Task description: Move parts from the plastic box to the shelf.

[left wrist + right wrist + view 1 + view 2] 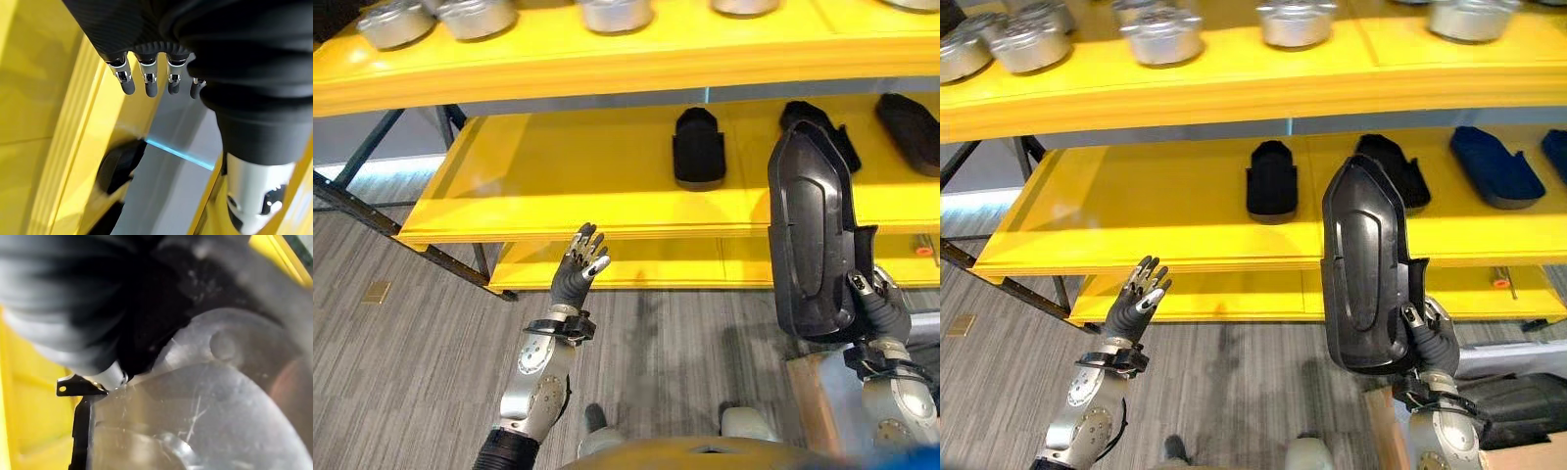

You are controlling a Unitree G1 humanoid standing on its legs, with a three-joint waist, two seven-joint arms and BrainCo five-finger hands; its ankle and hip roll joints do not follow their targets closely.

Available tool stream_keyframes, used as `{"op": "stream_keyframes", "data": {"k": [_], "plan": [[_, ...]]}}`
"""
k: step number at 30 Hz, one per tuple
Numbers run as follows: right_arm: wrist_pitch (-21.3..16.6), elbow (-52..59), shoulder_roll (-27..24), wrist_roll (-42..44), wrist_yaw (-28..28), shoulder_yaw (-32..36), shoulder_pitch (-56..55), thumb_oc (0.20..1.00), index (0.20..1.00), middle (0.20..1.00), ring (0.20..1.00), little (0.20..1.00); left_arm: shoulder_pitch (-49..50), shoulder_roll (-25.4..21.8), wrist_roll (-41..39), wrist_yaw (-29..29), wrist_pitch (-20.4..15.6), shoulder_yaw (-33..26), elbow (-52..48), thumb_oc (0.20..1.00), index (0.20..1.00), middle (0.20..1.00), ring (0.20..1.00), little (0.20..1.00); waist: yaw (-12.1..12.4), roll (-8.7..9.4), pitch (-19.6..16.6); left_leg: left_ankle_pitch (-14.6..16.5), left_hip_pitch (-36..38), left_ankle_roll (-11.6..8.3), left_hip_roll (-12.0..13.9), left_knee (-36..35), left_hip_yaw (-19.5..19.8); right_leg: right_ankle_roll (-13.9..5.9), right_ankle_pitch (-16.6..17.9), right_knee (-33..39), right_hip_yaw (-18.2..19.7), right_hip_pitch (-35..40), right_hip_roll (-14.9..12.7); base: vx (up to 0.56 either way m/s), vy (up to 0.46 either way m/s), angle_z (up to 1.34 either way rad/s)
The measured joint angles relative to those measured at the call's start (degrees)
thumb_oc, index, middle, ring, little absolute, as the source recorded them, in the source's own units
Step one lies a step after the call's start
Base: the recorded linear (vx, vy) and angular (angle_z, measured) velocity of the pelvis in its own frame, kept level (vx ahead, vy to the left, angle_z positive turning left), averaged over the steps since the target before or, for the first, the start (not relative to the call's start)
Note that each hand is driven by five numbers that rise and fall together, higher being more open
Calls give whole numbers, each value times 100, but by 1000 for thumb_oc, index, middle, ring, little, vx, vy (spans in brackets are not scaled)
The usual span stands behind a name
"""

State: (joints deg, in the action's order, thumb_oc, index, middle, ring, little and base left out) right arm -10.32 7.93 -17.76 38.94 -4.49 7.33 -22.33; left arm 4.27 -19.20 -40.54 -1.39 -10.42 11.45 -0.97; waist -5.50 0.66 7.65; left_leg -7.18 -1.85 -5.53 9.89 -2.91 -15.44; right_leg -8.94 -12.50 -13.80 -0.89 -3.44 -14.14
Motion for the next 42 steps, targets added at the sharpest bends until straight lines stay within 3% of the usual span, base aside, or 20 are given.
{"op": "stream_keyframes", "data": {"k": [5, 9, 13, 14, 15, 18, 20, 21, 23, 27, 29, 30, 32, 34, 35, 36, 37, 38, 39, 42], "plan": [[67, 7, 173, -20, 39, -72, 64, 200, 200, 200, 200, 200, -46, -419, -95, 51, -1, 78, -18, 1000, 1000, 1000, 1000, 1000, 164, 201, -6, 426, -197, 276, -722, 238, -55, -457, 318, 148, 3, -1, -702, 105, 230, 17], [102, 8, 202, -16, -47, -98, 208, 200, 200, 200, 200, 200, -122, -381, -87, 140, -2, 279, -19, 1000, 1000, 1000, 1000, 1000, 134, 188, 2, 723, -490, 409, -1018, 514, -110, -440, 685, 51, -29, -258, -1019, 111, 321, 1], [114, 5, 148, 7, -99, -213, 345, 200, 200, 200, 200, 200, -165, -360, -79, 186, 12, 387, 20, 1000, 1000, 1000, 1000, 1000, 15, 41, 71, 530, -215, 737, -1079, -40, -299, -357, 1261, -534, -640, -820, -1104, 102, 250, -35], [115, 6, 150, 11, -87, -254, 364, 200, 200, 200, 200, 200, -133, -356, -65, 174, 15, 394, 7, 1000, 1000, 1000, 1000, 1000, -1, -7, 98, 365, -39, 673, -1070, -261, -333, -411, 1159, -837, -600, -1022, -1061, 55, 153, -28], [106, 20, 151, 23, -84, -305, 229, 200, 200, 200, 200, 200, -124, -292, -58, 170, -4, 432, -8, 1000, 1000, 1000, 1000, 1000, -87, -34, 129, 489, -9, 790, -1051, -262, -370, -444, 1018, -873, -553, -1192, -888, 112, 190, -51], [104, 125, 135, 22, 35, -410, 166, 200, 200, 200, 200, 200, -60, -165, -56, 173, 16, 233, 103, 1000, 1000, 1000, 1000, 1000, -129, -66, 228, 513, 32, 775, -821, -263, -511, -17, 687, -1173, -1120, -1859, -58, 92, 28, -35], [100, 126, 128, 27, 14, -294, 9, 200, 200, 200, 200, 200, -10, -161, -52, 146, 52, 261, 83, 1000, 1000, 1000, 1000, 1000, -196, -20, 212, 495, 159, 666, -864, -263, -597, 137, 981, -354, -1464, -1787, 284, 92, -30, 11], [97, 105, 109, 32, -5, -262, -13, 200, 200, 200, 200, 200, 18, -132, -52, 146, 46, 226, 72, 1000, 1000, 1000, 1000, 1000, -198, -35, 209, 540, 211, 660, -874, -265, -566, 384, 1226, -237, -1452, -1723, 324, 86, -38, 12], [98, 60, 103, 29, -11, -184, -22, 200, 200, 200, 200, 200, 78, -32, -52, 155, 42, 207, 68, 1000, 1000, 1000, 1000, 1000, -237, -241, 236, 576, 209, 543, -699, -284, -432, 491, 1201, -71, -1370, -1565, 589, 58, -57, 6], [98, 51, 82, 33, -12, -133, 28, 200, 200, 200, 200, 200, 73, 101, -49, 144, 40, 201, 48, 1000, 1000, 1000, 1000, 1000, -143, -339, 226, 524, 470, 483, -475, -234, -456, 773, 1008, -41, -1443, -1281, 853, 30, -140, -4], [88, -35, 77, 35, -21, -105, 108, 200, 200, 200, 200, 200, 0, 59, -53, 133, 28, 176, 65, 1000, 1000, 1000, 1000, 1000, -135, -177, 289, 496, 309, 416, -414, 358, -424, 824, 868, -107, -1452, -1158, 801, -57, -94, 33], [74, -46, 8, 36, -32, -82, 178, 200, 200, 200, 200, 200, -225, 38, -57, 136, 4, 193, 79, 1000, 1000, 1000, 1000, 1000, -126, 150, 369, 308, -393, 117, -436, 1698, -161, 881, 824, -29, -1344, -1096, 610, -22, 53, 45], [74, -63, -261, 22, -24, -131, 280, 200, 200, 200, 200, 200, -114, 88, -67, 138, -11, 206, 66, 1000, 1000, 1000, 1000, 1000, 22, 187, 413, 403, -635, -9, -274, 2224, 374, 940, 880, 91, -1260, -970, 703, 64, 170, -6], [37, -66, -268, 30, -31, -91, 416, 200, 200, 200, 200, 200, -115, 66, -84, 138, -11, 152, 69, 1000, 1000, 1000, 1000, 1000, -87, 132, 382, 357, -587, -46, 316, 1633, 481, 866, 845, 223, -1390, -929, 816, 102, 191, -5], [-2, -157, -213, 29, -43, -56, 530, 200, 200, 200, 200, 200, -131, 60, -87, 142, -7, 138, 81, 1000, 1000, 1000, 1000, 1000, -146, 94, 373, 284, -596, -7, 661, 1234, 450, 308, 762, 397, -1480, -889, 885, 88, 208, -27], [-17, -183, -187, 34, -75, -33, 596, 200, 200, 200, 200, 200, -119, 69, -89, 137, -8, 142, 20, 1000, 1000, 1000, 1000, 1000, -41, 53, 362, 276, -565, 4, 1054, 1066, 405, 652, 566, 39, -1377, -1078, 921, 150, 418, -41], [-34, -100, -210, 31, -95, 23, 546, 200, 200, 200, 200, 200, -155, 55, -84, 137, -27, 180, -2, 1000, 1000, 1000, 1000, 1000, -30, 105, 358, 124, -433, -205, 1311, 823, 651, 770, 493, -465, -1026, -1165, 824, 170, 382, -43], [-60, -110, -242, 31, -101, 27, 532, 200, 200, 200, 200, 200, -174, 88, -83, 132, -24, 175, 28, 1000, 1000, 1000, 1000, 1000, -50, 60, 373, 78, -347, -210, 1468, 670, 701, 1013, 368, -592, -1031, -1225, 947, 131, 294, -18], [-62, -249, -259, 28, -217, 62, 615, 200, 200, 200, 200, 200, -221, 117, -89, 137, 61, 179, 134, 1000, 1000, 1000, 1000, 1000, -168, -126, 385, 76, -201, -199, 1820, 406, 480, 818, 134, -1065, -946, -1494, 994, 181, 268, -32], [-50, -236, -266, 21, -245, 139, 500, 200, 200, 200, 200, 200, -283, 100, -92, 115, 107, 198, 125, 1000, 1000, 1000, 1000, 1000, -169, -394, 358, 63, 66, -205, 1345, 362, 295, 925, 228, -932, -861, -1386, 950, 191, 280, -12]]}}
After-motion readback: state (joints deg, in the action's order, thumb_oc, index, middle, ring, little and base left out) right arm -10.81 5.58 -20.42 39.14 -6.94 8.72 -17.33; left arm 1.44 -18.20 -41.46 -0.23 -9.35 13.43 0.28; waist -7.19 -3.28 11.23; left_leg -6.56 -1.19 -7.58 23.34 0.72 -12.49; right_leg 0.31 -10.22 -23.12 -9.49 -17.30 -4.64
